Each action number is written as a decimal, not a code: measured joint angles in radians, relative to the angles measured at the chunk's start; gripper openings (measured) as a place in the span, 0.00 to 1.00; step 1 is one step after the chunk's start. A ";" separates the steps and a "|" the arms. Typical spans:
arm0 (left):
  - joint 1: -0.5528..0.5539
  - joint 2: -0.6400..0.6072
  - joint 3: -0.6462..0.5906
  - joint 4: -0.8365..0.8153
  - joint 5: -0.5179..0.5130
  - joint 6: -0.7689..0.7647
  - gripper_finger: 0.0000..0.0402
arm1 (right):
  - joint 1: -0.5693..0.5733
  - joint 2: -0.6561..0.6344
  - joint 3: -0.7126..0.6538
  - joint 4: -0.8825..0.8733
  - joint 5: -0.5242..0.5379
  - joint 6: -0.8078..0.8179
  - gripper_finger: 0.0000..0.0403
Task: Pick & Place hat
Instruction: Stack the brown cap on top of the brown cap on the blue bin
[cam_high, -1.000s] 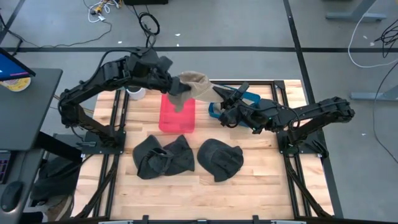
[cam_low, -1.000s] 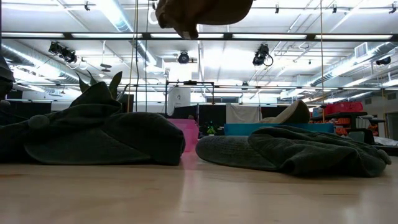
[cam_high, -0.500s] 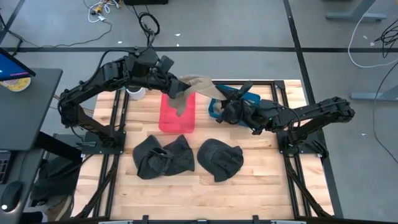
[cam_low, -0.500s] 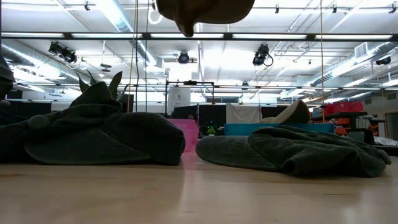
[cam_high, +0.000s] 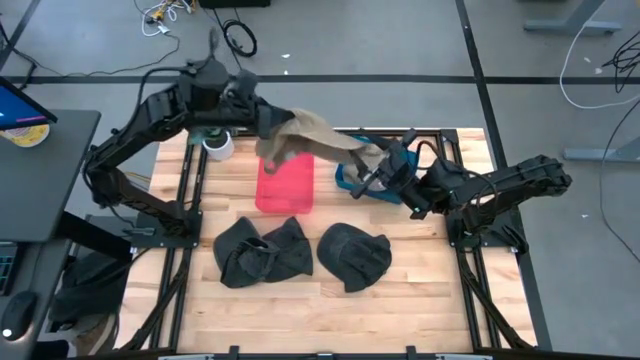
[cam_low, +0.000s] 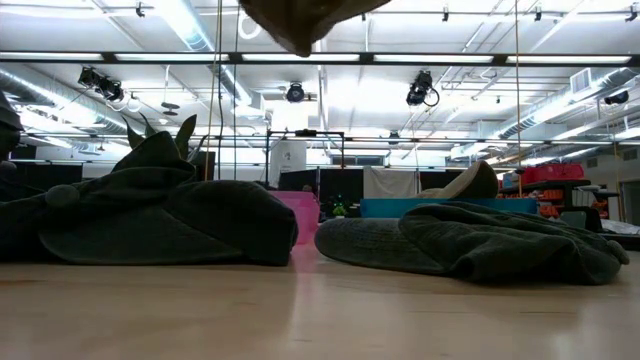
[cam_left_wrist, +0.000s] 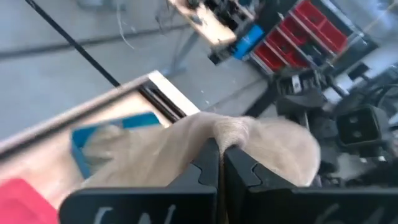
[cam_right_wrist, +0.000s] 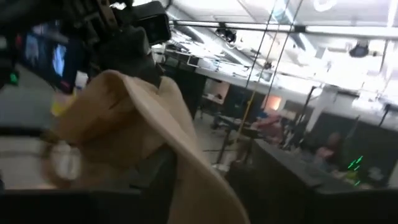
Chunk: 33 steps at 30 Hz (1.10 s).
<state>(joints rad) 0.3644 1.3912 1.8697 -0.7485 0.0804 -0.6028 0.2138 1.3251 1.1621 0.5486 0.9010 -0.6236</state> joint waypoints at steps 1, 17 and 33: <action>0.003 -0.003 0.007 0.011 -0.015 0.014 0.01 | 0.000 0.000 0.001 0.002 0.000 0.034 0.55; -0.029 -0.131 0.026 0.118 -0.176 0.529 0.00 | -0.087 -0.005 0.001 -0.232 -0.208 0.886 0.51; -0.136 -0.184 0.026 0.089 -0.201 0.707 0.00 | -0.455 0.016 0.001 -0.104 -1.257 1.982 0.44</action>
<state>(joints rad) 0.2285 1.2068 1.8954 -0.6596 -0.1203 0.1038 -0.2408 1.3406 1.1633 0.4450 -0.3558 1.3583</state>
